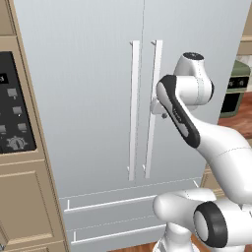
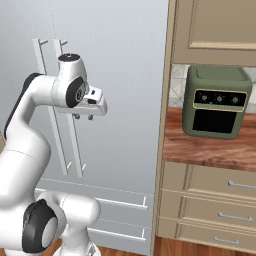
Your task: Retrieve the banana and peach from the fridge and place them into the bowl on the dining table.
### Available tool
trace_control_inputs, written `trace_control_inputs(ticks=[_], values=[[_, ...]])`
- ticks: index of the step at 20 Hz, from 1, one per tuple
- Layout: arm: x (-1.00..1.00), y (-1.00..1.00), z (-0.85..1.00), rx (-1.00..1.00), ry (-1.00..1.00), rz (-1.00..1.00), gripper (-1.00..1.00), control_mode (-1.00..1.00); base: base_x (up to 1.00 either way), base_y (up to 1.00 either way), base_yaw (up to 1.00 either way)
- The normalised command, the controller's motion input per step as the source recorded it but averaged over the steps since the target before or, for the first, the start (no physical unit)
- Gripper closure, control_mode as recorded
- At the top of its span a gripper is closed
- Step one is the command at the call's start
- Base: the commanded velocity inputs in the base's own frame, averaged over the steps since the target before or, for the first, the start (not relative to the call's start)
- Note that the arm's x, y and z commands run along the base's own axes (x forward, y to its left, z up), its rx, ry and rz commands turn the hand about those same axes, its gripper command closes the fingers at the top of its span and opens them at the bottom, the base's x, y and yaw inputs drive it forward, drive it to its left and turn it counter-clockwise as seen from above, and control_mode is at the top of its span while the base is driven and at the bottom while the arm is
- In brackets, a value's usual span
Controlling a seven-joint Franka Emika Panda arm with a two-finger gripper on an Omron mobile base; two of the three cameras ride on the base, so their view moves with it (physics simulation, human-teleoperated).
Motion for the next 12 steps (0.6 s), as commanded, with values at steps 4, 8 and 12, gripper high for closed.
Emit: trace_control_inputs(ticks=[4,8,12], values=[[0.0,0.0,-0.01,0.0,0.0,0.0,-1.0,-1.0,0.0,0.0,0.0],[0.0,0.0,0.0,0.0,0.0,0.0,-1.0,-1.0,0.0,0.0,0.0],[-0.08,0.0,0.0,0.0,-0.03,0.0,-1.0,-1.0,0.0,0.0,0.0]])
